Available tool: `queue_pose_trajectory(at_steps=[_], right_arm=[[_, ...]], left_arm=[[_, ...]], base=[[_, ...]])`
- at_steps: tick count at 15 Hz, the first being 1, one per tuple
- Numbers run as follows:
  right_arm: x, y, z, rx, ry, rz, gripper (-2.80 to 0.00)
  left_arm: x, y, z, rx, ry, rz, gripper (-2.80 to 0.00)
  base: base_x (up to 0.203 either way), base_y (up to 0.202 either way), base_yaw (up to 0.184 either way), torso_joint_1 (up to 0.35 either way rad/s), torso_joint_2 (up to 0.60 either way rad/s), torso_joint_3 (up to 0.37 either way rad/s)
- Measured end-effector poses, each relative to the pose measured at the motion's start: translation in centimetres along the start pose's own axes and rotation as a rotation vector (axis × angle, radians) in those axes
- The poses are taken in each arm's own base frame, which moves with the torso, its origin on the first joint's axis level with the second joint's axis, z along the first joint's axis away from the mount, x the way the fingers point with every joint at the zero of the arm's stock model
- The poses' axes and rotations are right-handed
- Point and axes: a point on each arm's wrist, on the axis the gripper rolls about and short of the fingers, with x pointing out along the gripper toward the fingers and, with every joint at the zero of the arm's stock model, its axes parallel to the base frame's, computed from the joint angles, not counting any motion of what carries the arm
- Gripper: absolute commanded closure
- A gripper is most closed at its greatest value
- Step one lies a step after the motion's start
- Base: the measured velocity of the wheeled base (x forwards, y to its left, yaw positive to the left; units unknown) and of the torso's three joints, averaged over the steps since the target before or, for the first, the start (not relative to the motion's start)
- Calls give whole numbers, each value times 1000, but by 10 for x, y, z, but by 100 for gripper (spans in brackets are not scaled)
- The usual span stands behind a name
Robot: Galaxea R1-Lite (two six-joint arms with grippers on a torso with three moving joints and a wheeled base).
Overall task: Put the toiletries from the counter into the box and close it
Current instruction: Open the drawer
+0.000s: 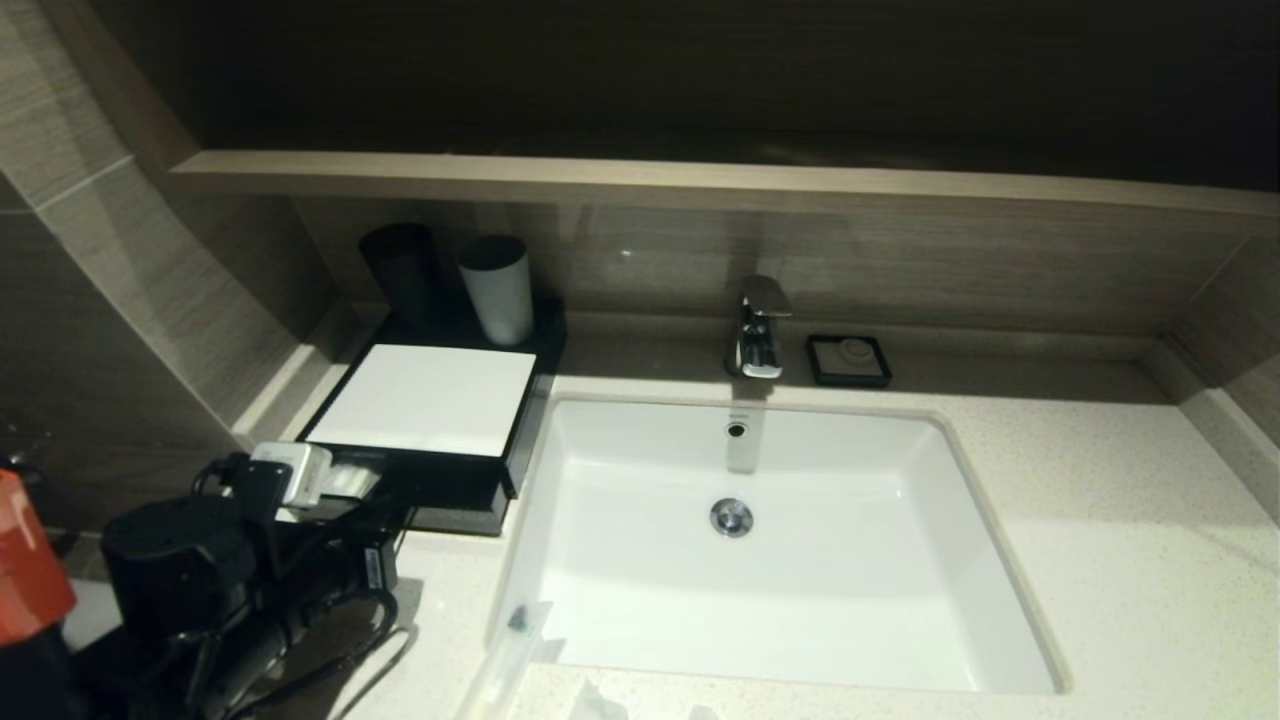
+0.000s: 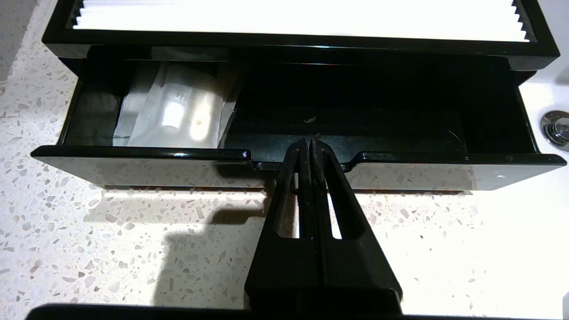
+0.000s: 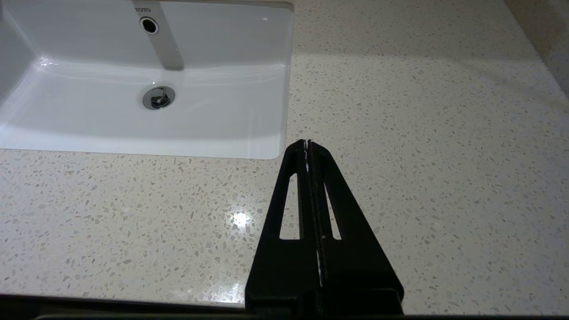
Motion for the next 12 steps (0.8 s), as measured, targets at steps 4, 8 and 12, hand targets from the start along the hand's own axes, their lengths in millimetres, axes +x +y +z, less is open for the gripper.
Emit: queue_pose_trajectory(at_steps=[4, 8, 12], right_arm=[[0, 0, 0, 0, 0, 0, 0], [0, 0, 0, 0, 1, 0, 0], [0, 0, 0, 1, 0, 0, 0]], left_arm=[[-2, 0, -2, 3, 9, 0, 0], [-6, 1, -5, 8, 28, -1, 0], [-11, 1, -8, 21, 46, -1, 0]], base=[[0, 0, 0, 0, 0, 0], [0, 0, 0, 0, 0, 0], [0, 0, 0, 0, 0, 0]])
